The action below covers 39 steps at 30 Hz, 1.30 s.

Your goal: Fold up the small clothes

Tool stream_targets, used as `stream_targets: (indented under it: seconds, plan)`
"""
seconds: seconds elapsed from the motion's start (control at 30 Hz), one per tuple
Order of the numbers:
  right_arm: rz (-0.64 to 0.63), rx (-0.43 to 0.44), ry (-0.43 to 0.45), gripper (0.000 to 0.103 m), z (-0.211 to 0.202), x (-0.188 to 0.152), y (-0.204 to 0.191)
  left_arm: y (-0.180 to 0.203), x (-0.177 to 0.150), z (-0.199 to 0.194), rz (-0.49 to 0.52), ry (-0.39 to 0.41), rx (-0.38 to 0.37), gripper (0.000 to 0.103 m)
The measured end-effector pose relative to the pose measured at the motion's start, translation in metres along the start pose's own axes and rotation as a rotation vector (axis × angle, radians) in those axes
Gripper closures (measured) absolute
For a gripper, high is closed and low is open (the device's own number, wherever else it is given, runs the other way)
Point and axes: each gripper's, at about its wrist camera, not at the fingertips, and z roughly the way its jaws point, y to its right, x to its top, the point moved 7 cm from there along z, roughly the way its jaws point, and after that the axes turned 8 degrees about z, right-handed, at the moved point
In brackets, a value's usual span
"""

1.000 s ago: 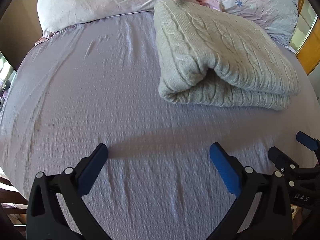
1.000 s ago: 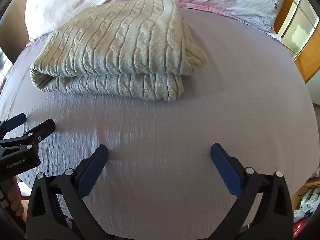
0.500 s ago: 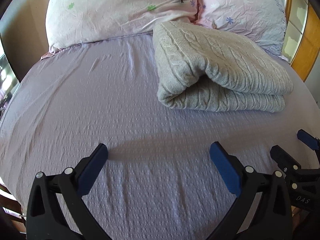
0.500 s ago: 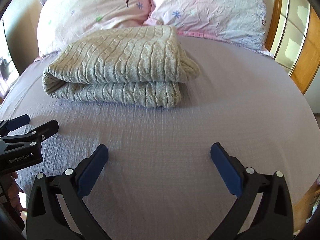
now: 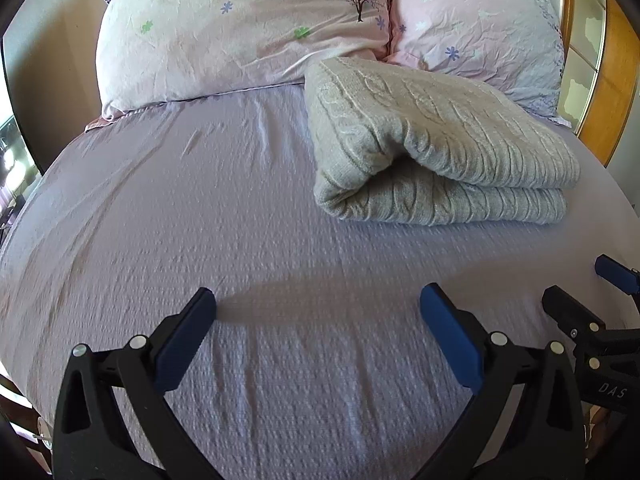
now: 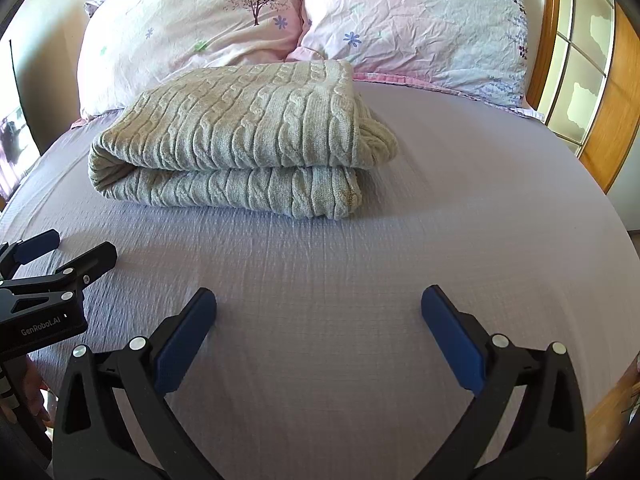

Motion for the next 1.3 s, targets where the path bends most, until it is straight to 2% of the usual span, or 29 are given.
stream_targets:
  seconds: [1.3]
  plan:
    - [0.004, -0.004, 0.006, 0.001, 0.0008, -0.0001, -0.0025, -0.0008, 0.0017, 0.0017, -0.001, -0.01, -0.009, 0.002]
